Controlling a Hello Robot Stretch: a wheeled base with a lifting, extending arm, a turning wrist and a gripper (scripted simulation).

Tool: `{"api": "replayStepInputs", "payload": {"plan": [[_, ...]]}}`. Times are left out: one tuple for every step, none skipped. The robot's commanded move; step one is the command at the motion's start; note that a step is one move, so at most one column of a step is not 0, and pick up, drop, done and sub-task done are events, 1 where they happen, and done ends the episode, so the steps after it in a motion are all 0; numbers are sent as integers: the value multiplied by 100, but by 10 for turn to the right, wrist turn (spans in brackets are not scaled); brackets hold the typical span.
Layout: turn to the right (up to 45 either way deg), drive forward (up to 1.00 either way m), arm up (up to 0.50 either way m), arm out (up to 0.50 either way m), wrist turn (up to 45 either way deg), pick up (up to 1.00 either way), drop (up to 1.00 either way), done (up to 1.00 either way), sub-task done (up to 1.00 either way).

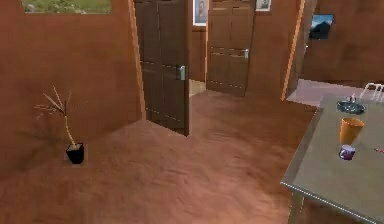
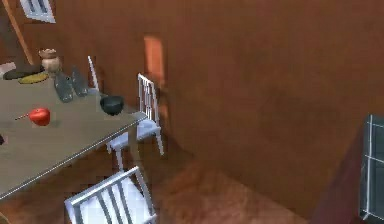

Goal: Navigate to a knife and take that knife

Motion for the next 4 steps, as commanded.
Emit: {"api": "replayStepInputs", "payload": {"plan": [[450, 0, 0, 0, 0, 0, 0, 0, 0], [180, 0, 0, 0, 0, 0, 0, 0, 0], [450, 0, 0, 0, 0, 0, 0, 0, 0], [450, 0, 0, 0, 0, 0, 0, 0, 0]]}}
